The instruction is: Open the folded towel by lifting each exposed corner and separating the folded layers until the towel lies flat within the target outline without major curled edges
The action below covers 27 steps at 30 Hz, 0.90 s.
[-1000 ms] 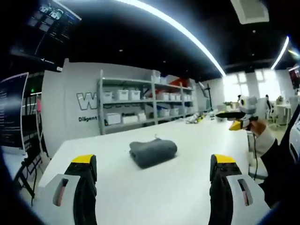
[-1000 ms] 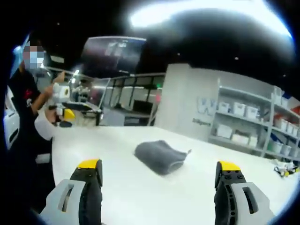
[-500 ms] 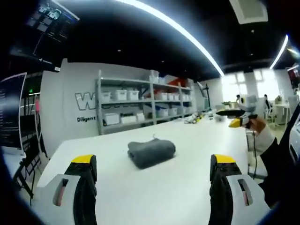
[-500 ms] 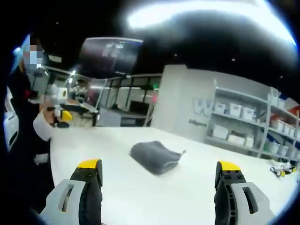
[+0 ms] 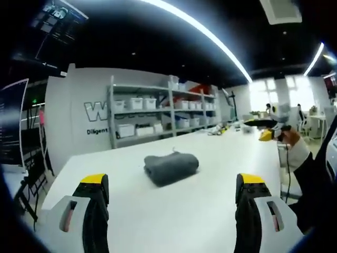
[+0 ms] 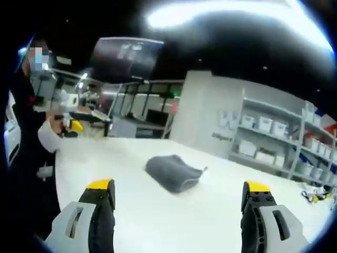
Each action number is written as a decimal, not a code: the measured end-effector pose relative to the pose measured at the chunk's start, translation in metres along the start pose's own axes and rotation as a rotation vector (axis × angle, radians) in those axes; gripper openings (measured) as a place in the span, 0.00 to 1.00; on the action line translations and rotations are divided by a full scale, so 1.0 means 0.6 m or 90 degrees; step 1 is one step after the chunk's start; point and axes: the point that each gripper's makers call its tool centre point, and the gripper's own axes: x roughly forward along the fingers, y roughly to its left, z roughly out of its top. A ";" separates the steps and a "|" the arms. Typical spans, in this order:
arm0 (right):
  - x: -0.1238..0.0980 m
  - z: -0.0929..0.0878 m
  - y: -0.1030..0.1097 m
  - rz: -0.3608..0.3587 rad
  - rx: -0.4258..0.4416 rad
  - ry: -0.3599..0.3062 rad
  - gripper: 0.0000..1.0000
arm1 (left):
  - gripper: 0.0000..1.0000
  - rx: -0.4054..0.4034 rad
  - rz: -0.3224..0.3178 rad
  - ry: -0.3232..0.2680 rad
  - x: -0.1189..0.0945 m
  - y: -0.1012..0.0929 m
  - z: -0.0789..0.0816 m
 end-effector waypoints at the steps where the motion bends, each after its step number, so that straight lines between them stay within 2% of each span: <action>1: 0.000 0.001 -0.001 -0.001 0.007 -0.001 1.00 | 0.99 0.000 0.001 0.000 0.000 0.001 0.000; 3: 0.000 0.003 -0.008 -0.009 0.038 -0.008 1.00 | 0.99 -0.004 0.003 -0.004 -0.002 0.005 0.000; 6: 0.000 0.002 -0.013 -0.014 0.052 -0.012 1.00 | 0.99 -0.013 0.004 -0.003 -0.001 0.010 -0.001; 8: 0.001 0.002 -0.007 -0.004 0.028 -0.009 1.00 | 0.99 -0.019 0.001 -0.002 -0.001 0.011 -0.003; 11: 0.003 0.009 0.003 0.006 0.024 -0.014 1.00 | 0.99 -0.024 0.000 -0.003 -0.001 0.012 -0.002; 14: 0.007 0.015 0.013 0.029 0.069 -0.032 1.00 | 0.99 -0.022 0.001 -0.004 -0.003 0.012 0.000; 20: 0.007 0.015 0.010 0.023 0.061 -0.033 1.00 | 0.99 -0.017 0.005 -0.006 -0.007 0.016 0.003; 24: 0.010 0.023 0.016 0.029 0.054 -0.048 1.00 | 0.99 -0.016 0.005 -0.001 -0.006 0.017 0.001; 27: 0.009 0.027 0.013 0.025 0.089 -0.060 1.00 | 0.99 -0.014 0.004 0.000 -0.009 0.014 0.002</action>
